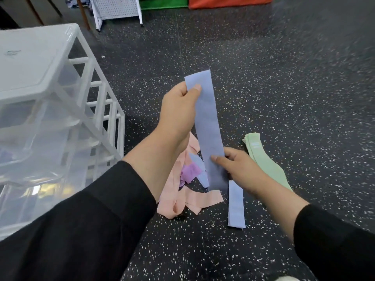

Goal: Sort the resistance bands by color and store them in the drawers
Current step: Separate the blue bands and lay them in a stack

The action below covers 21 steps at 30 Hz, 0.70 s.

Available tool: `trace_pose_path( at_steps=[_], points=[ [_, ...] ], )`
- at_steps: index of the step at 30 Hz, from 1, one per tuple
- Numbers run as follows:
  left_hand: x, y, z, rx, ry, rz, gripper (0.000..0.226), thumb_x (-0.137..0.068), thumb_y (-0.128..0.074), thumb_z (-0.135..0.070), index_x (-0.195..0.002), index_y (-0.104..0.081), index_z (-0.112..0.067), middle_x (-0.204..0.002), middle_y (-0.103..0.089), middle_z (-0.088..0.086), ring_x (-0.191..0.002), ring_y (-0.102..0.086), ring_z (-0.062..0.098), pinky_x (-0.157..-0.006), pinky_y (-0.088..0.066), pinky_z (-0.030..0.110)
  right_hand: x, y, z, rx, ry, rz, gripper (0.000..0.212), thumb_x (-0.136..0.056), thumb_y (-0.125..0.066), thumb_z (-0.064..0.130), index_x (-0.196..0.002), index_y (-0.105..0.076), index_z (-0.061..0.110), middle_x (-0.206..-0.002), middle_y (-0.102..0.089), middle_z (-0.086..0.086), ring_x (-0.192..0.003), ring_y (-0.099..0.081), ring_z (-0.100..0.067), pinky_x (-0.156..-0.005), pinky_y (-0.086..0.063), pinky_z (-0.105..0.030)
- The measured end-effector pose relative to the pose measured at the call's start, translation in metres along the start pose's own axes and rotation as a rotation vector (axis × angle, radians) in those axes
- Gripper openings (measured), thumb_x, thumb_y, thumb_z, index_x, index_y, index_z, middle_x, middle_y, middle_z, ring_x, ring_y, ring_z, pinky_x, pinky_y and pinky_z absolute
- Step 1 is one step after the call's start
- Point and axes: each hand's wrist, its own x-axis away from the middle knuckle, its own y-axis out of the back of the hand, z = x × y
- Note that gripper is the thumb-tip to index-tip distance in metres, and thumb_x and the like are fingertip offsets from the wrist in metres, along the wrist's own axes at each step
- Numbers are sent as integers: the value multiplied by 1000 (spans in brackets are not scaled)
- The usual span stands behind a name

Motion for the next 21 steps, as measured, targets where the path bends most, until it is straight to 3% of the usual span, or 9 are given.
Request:
trace_pose_path(
  at_steps=[2,5,9,11,13,15,17,19,21],
  points=[
    [-7,-11,19,-36,59,6,29,-88,-58,-29,-99,-66,-3,-89,-58,8,-82,-48,23,-72,-38,40,6,10,-14,-50,-47,-52,12,-100,-64,20,-102,-74,15,-98,-78,-7,-83,-72,-20,-75,-59,-37],
    [-14,-29,58,-41,200,48,18,-92,-57,-21,-98,-70,-10,-93,-64,7,-85,-55,20,-79,-44,39,19,24,-45,-60,-158,-79,16,-96,-68,24,-103,-73,10,-101,-78,-14,-85,-70,-25,-80,-56,-44],
    [-24,-56,110,-119,307,80,13,-91,-58,-21,-90,-67,-11,-88,-59,7,-85,-51,20,-77,-40,39,35,44,-91,-69,-258,-97,62,-80,-79,50,-105,-62,-4,-111,-64,-35,-85,-62,-28,-80,-47,-44],
    [-31,-68,130,-149,346,126,12,-92,-59,-22,-92,-69,-14,-89,-63,7,-85,-54,21,-80,-46,40,40,52,-103,-104,-309,-139,37,-93,-71,35,-97,-66,-2,-97,-74,-22,-77,-69,-21,-72,-55,-32],
    [-41,-77,147,-206,384,169,43,-85,-63,-32,-122,-68,-10,-102,-68,7,-89,-58,22,-86,-49,38,39,55,-110,-25,-340,-168,19,-99,-65,25,-95,-71,8,-90,-77,-9,-67,-70,-15,-57,-53,-26],
    [-47,-76,158,-387,382,109,64,-90,-63,-33,-145,-48,-5,-121,-66,16,-82,-59,20,-80,-50,26,28,61,-126,291,-399,-138,29,-97,-65,34,-116,-68,12,-111,-74,-11,-89,-72,-23,-70,-55,-34],
    [-43,-63,170,-641,309,53,41,-98,-52,-17,-136,-55,-3,-110,-65,24,-65,-49,17,-57,-43,23,19,64,-139,649,-466,-89,55,-96,-63,38,-142,-49,9,-130,-63,-11,-111,-64,-27,-88,-51,-37],
    [-28,-44,187,-919,237,141,28,-98,-42,-9,-114,-65,-7,-91,-65,14,-71,-51,21,-62,-48,31,15,67,-148,769,-412,-115,54,-98,-60,34,-145,-47,11,-129,-59,-5,-111,-60,-23,-95,-49,-37],
    [-1,-23,214,-1210,224,328,30,-98,-40,-8,-109,-67,-15,-94,-63,3,-85,-55,24,-72,-46,33,14,65,-147,841,-299,-96,47,-102,-54,32,-147,-49,19,-142,-55,-2,-122,-57,-20,-102,-47,-35]
  ],
)
